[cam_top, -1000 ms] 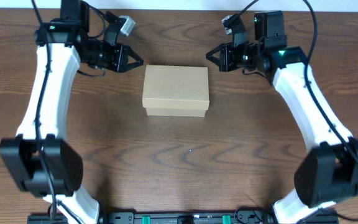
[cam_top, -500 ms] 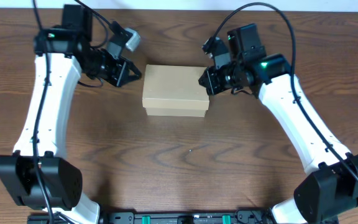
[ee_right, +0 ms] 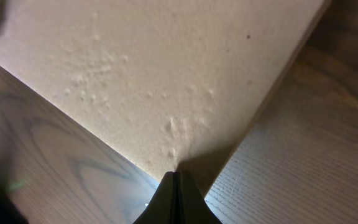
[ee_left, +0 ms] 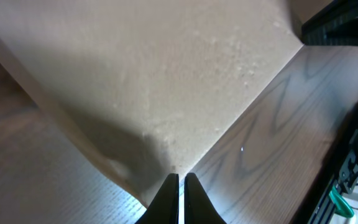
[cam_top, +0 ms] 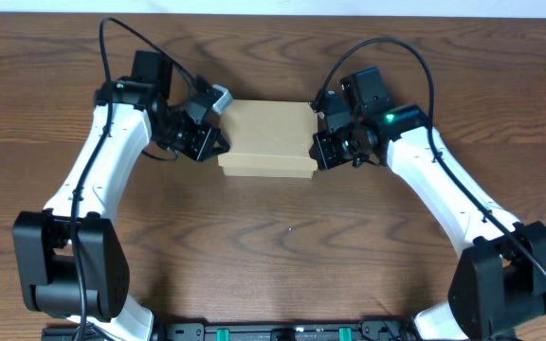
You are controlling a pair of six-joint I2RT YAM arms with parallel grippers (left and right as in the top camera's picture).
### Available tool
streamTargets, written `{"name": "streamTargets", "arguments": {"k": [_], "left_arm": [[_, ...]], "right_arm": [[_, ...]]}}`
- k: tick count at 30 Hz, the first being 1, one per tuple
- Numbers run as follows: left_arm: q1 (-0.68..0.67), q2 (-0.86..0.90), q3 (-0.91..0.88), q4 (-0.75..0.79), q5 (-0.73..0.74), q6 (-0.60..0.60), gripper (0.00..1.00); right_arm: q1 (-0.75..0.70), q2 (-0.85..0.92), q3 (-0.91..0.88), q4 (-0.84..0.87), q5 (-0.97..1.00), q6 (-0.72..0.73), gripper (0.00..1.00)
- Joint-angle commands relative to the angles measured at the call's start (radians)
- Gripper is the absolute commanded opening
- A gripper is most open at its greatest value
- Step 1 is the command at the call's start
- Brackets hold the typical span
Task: Pack container
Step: 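Press both grippers against the box ends to seat the lid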
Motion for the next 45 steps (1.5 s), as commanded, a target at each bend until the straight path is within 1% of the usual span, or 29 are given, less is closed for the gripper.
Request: {"name": "streamTargets", "arguments": {"k": [1, 11, 14, 18, 22, 28, 36, 40, 45], "left_arm": [[-0.005, 0.008, -0.043, 0.02, -0.004, -0.035, 0.06], [-0.005, 0.008, -0.076, 0.026, -0.005, -0.05, 0.06], [-0.005, 0.008, -0.076, 0.026, -0.04, -0.072, 0.06], [-0.004, -0.002, -0.066, 0.021, -0.049, -0.082, 0.06], [-0.004, -0.014, -0.058, 0.053, -0.114, -0.143, 0.06], [-0.005, -0.011, -0.06, 0.125, -0.139, -0.211, 0.06], [-0.033, -0.002, -0.066, 0.114, -0.175, -0.219, 0.06], [-0.033, -0.072, -0.032, 0.039, -0.184, -0.22, 0.06], [-0.037, -0.298, -0.007, -0.031, -0.195, -0.222, 0.06]], "right_arm": [[0.009, 0.007, -0.047, 0.018, 0.007, -0.011, 0.01], [0.009, 0.008, -0.058, 0.032, 0.008, -0.012, 0.01], [0.009, 0.008, -0.056, 0.032, 0.007, -0.011, 0.01], [0.009, 0.006, -0.042, 0.03, 0.006, -0.011, 0.01], [0.009, 0.005, -0.022, 0.014, -0.006, -0.011, 0.02], [0.009, -0.003, -0.013, 0.009, -0.016, -0.008, 0.01], [0.008, -0.012, 0.007, -0.003, -0.018, 0.01, 0.01], [0.008, -0.061, 0.055, -0.042, -0.023, 0.01, 0.01], [0.01, -0.194, 0.071, -0.045, -0.024, 0.027, 0.01]]}}
